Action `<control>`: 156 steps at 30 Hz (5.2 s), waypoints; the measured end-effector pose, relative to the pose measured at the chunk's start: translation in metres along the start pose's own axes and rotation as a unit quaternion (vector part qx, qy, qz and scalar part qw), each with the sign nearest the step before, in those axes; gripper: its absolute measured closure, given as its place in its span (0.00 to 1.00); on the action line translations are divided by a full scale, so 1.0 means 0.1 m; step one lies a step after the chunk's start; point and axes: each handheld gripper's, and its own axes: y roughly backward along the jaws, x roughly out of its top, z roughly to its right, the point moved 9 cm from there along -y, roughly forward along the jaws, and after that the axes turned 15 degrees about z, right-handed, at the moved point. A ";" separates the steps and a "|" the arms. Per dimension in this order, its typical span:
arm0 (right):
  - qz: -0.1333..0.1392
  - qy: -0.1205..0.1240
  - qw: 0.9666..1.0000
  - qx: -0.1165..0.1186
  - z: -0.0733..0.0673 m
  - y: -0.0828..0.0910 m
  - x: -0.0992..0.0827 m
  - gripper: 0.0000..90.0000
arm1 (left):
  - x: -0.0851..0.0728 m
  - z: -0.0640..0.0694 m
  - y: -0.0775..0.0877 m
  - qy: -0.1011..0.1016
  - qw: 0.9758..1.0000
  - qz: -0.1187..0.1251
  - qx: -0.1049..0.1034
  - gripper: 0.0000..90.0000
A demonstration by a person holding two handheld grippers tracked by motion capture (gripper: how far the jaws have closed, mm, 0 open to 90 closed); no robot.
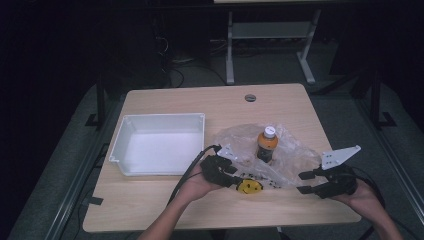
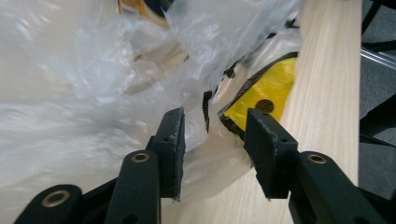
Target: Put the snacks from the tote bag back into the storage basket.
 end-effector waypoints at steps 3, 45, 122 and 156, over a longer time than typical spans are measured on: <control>0.004 0.009 1.000 0.008 -0.05 -0.03 0.07 0.50 | 0.06 0.00 0.02 0.002 1.000 0.009 -0.001 0.61; -0.012 -0.022 0.999 0.019 0.03 -0.38 -0.16 0.61 | -0.17 0.10 -0.35 -0.002 0.999 -0.047 -0.014 0.79; 0.020 -0.041 0.995 -0.092 0.95 -0.32 0.26 0.60 | 0.32 -0.40 -0.43 0.035 0.994 0.024 0.100 0.81; 0.040 -0.004 0.998 -0.046 0.59 -0.22 0.87 0.36 | 0.12 -0.08 0.18 0.015 0.997 0.036 0.063 0.65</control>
